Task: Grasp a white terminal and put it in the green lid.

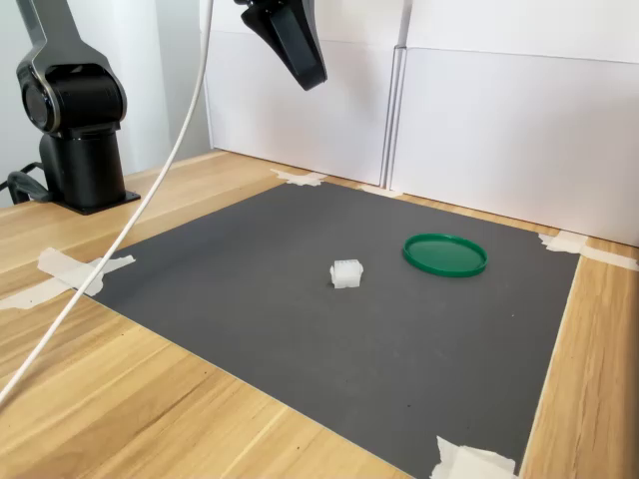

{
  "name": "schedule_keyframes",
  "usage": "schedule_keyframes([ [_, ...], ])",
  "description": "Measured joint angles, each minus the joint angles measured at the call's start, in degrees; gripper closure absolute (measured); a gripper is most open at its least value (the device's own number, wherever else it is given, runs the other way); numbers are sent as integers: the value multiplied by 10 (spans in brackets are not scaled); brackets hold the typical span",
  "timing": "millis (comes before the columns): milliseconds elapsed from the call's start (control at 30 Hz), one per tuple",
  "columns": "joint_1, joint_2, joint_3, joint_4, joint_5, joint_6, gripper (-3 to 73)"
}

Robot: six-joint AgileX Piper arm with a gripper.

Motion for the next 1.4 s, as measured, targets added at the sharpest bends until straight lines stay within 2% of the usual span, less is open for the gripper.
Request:
schedule_keyframes([
  [200, 0, 62, -57, -38, 56, -43, 716],
  [333, 0, 84, -76, -41, 74, -83, 697],
  [433, 0, 92, -84, -41, 77, -112, 643],
  [500, 0, 96, -86, -41, 79, -121, 578],
  [600, 0, 102, -87, -42, 83, -127, 439],
  [800, 0, 114, -87, -72, 78, -129, 149],
  [933, 0, 118, -94, -72, 73, -137, 40],
  [1167, 0, 132, -149, -5, 179, -149, 20],
  [1400, 0, 169, -200, -9, 205, -159, 20],
])
